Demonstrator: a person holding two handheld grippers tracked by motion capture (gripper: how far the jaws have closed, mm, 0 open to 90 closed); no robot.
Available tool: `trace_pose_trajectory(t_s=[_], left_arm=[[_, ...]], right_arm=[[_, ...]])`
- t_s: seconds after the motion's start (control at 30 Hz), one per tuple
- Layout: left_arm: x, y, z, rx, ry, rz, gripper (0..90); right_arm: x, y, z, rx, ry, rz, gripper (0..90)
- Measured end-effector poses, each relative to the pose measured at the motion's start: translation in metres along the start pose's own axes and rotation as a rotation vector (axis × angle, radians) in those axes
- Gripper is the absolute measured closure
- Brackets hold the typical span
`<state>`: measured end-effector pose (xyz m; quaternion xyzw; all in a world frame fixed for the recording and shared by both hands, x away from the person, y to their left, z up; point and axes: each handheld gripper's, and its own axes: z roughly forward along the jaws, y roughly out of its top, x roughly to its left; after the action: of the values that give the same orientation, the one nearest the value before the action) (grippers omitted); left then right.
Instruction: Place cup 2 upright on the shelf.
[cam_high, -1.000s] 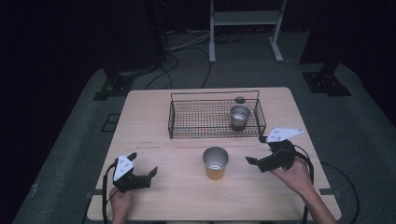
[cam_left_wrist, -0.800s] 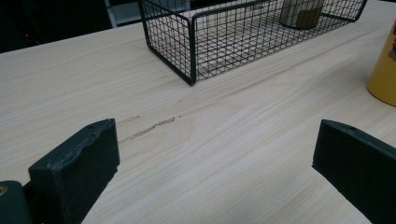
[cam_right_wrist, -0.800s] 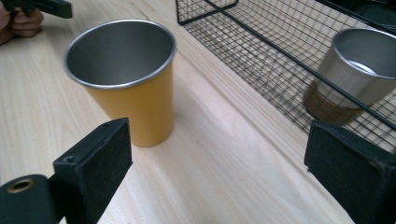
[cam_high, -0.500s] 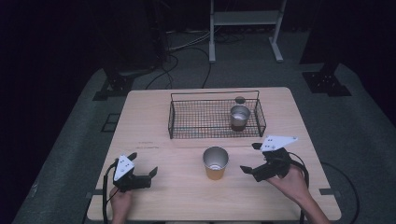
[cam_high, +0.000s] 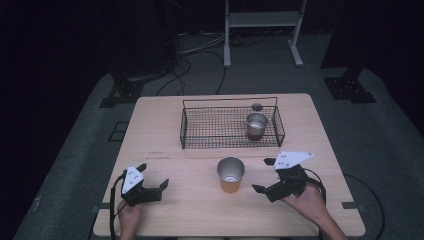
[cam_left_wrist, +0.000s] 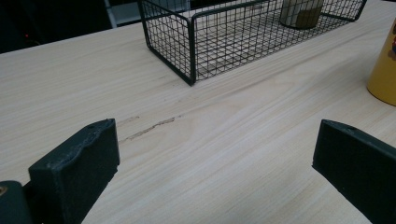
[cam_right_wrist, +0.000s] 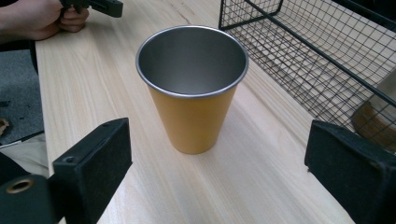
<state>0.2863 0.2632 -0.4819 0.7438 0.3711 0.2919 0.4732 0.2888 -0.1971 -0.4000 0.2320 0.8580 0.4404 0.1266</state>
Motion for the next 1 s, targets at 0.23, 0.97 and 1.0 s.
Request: trace_pose_trajectory(t_s=[0.23,0.97,1.0], left_arm=[[0.0,0.0,0.0,-0.001,0.0,-0.001,0.0],[0.0,0.0,0.0,0.0,-0.001,0.002,0.0],[0.0,0.0,0.0,-0.001,-0.001,0.001,0.0]], right_arm=[[0.007,0.002,0.002,-0.004,0.012,-0.013,5.5],[0.015,0.004,0.019,0.024,0.041,-0.018,3.0],[0.015,0.004,0.02,0.026,0.044,-0.014,2.9]])
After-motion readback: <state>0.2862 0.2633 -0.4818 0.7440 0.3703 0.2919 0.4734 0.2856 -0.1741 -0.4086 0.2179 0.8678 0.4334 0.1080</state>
